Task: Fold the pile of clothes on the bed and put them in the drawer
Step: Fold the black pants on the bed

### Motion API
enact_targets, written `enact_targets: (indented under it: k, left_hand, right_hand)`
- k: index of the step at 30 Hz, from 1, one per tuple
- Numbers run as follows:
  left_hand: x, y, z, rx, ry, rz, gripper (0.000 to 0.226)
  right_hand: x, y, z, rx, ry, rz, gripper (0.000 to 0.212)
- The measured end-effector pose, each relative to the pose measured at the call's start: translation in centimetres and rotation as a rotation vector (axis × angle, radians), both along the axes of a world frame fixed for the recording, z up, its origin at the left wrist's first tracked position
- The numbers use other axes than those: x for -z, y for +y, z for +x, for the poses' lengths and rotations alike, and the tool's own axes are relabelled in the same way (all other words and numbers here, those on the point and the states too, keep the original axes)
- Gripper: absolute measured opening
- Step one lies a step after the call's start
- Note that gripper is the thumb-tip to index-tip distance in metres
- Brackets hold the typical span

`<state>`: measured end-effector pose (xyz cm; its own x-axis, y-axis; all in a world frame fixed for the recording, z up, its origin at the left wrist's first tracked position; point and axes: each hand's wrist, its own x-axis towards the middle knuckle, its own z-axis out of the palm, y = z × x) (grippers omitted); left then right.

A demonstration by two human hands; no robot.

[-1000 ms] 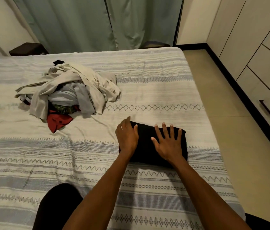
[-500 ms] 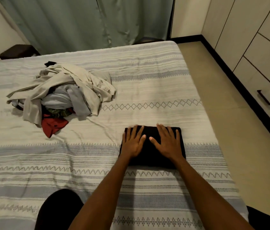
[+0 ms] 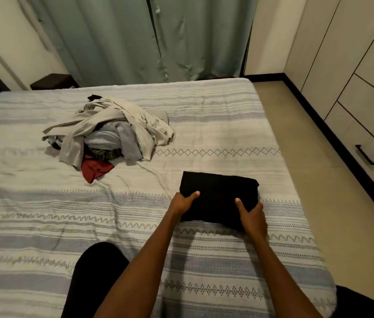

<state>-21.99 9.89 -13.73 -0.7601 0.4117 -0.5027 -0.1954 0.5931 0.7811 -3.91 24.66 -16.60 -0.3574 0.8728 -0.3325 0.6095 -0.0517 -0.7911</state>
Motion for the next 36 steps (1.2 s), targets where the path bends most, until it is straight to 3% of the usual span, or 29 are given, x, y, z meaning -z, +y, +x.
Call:
enact_targets:
  k: [4, 8, 11, 19, 22, 25, 27, 29, 31, 33, 36]
  left_hand:
    - [-2.7, -2.0, -2.3, -0.016, -0.168, 0.048, 0.057]
    - [-4.7, -7.0, -5.7, -0.023, -0.142, 0.120, 0.038]
    - [-5.0, -13.2, -8.6, -0.127, -0.041, 0.144, 0.029]
    - [-3.7, -31.1, -12.0, -0.769, 0.211, 0.233, 0.053]
    - [-3.2, -34.4, -11.4, -0.944, 0.370, 0.249, 0.078]
    - [-2.1, -35.9, -10.4, -1.080, 0.460, 0.222, 0.086]
    - [-0.5, -36.6, -10.3, -1.089, 0.468, 0.175, 0.089]
    - [0.8, -36.7, -10.2, -1.083, 0.392, 0.089, 0.094]
    - [2.1, -36.3, -10.0, -1.077, 0.449, -0.119, 0.094]
    - [2.8, -35.8, -10.3, -0.936, 0.593, -0.350, 0.083]
    - [4.2, -35.3, -11.3, -0.562, 0.753, -0.578, 0.067]
  right_hand:
    - [-0.8, 0.2, -1.0, -0.041, 0.163, -0.196, 0.095]
    - [-1.6, -3.9, -5.1, -0.050, 0.303, -0.272, 0.057]
    - [-3.1, -8.0, -10.2, -0.183, 0.353, -0.317, 0.048]
    - [-7.0, -20.5, -28.3, -0.809, 0.298, -0.244, 0.071]
    - [-8.3, -24.8, -34.4, -0.992, 0.320, -0.209, 0.071]
    - [-8.4, -28.0, -39.3, -1.188, 0.313, -0.130, 0.070]
    - [-7.2, -29.6, -41.6, -1.270, 0.228, 0.057, 0.068]
    - [-5.0, -30.9, -42.8, -1.346, 0.067, 0.395, 0.065]
    - [-2.9, -32.3, -42.1, -1.430, -0.057, 0.652, 0.060]
    - [-1.4, -33.7, -40.7, -1.472, -0.075, 0.755, 0.059]
    - [-0.1, -33.6, -39.3, -1.461, -0.152, 0.755, 0.064]
